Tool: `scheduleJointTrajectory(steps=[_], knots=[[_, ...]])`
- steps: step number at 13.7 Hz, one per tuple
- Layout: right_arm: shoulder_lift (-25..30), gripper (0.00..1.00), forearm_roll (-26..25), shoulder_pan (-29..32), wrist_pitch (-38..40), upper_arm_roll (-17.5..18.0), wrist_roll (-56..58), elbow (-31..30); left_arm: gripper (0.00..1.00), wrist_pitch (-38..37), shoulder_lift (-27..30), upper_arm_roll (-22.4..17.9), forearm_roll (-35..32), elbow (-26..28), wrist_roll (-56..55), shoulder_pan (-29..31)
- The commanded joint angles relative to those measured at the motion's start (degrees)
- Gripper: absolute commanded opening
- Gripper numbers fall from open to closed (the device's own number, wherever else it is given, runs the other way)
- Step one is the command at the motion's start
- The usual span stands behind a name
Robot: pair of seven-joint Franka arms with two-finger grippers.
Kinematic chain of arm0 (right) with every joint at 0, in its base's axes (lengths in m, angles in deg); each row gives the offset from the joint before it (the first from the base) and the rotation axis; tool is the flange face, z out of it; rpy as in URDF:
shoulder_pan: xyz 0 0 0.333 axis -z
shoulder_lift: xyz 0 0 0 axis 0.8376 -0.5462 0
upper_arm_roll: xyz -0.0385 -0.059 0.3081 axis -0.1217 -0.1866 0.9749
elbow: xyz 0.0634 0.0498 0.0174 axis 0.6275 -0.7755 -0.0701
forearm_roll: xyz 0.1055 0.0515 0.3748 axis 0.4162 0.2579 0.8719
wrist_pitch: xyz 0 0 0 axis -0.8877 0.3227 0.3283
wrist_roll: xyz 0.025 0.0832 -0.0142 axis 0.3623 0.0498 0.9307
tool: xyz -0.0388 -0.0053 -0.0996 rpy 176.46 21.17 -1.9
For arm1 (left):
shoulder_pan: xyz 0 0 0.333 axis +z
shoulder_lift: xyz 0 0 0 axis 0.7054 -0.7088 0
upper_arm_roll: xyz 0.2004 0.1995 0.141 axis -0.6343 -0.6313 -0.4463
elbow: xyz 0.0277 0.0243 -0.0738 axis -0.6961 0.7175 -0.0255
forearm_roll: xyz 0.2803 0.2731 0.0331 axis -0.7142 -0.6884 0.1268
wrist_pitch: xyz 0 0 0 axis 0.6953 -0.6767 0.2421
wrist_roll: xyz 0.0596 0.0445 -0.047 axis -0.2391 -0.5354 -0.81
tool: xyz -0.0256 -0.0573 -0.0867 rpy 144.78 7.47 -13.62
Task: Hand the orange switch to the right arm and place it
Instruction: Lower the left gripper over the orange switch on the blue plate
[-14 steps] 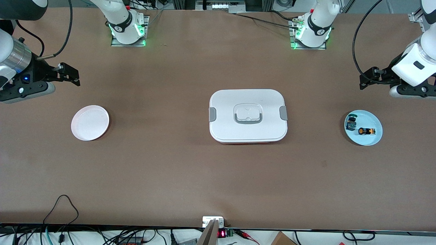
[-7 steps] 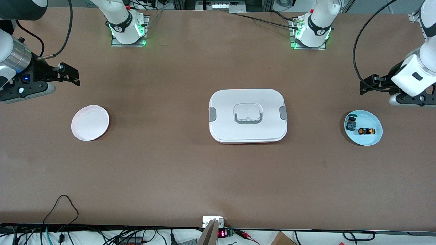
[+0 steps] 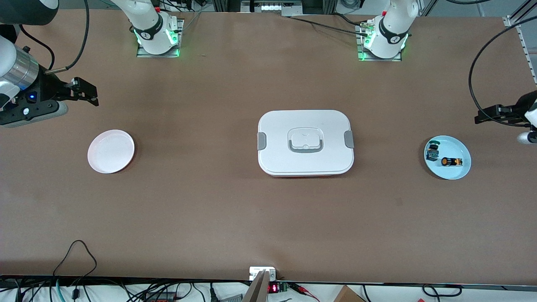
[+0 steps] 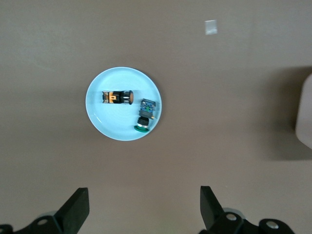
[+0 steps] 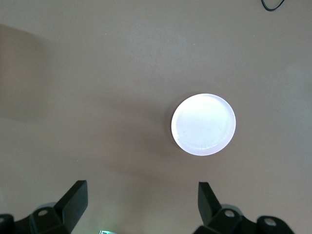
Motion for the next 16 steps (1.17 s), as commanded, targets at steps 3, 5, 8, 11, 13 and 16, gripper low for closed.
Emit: scheduleJointTrajectory(steps=[3,5,8,11,13,16], knots=[[0.5,1.00,1.0,0.7,-0.5,0.4,-0.3,-0.5,1.00,10.8,-9.1,0.5,0.5,0.3,1.3,3.1],[0.5,1.00,1.0,0.7,-0.5,0.5,-0.3,-0.5,1.00,13.8,-10.9,0.5,0.6,1.7,2.6,4.3],[0.5,1.00,1.0,0.7,-0.5,0.5,-0.3,-0.5,1.00,21.0,-12.5,0.5,0.6,5.0,3.9,4.5],[0.5,1.00,1.0,0.8,-0.5,0.5,-0.3,-0.5,1.00,24.6,-14.2,0.5,0.6,6.2,5.1,5.3],[0.4,1.00,1.0,0.7,-0.5,0.5,-0.3,-0.5,1.00,27.8,-14.5,0.6,0.9,8.5,6.1,6.2],[0.5,1.00,2.4,0.9,-0.4,0.3,-0.2,-0.5,1.00,32.6,-14.5,0.6,0.9,12.1,6.4,6.6]])
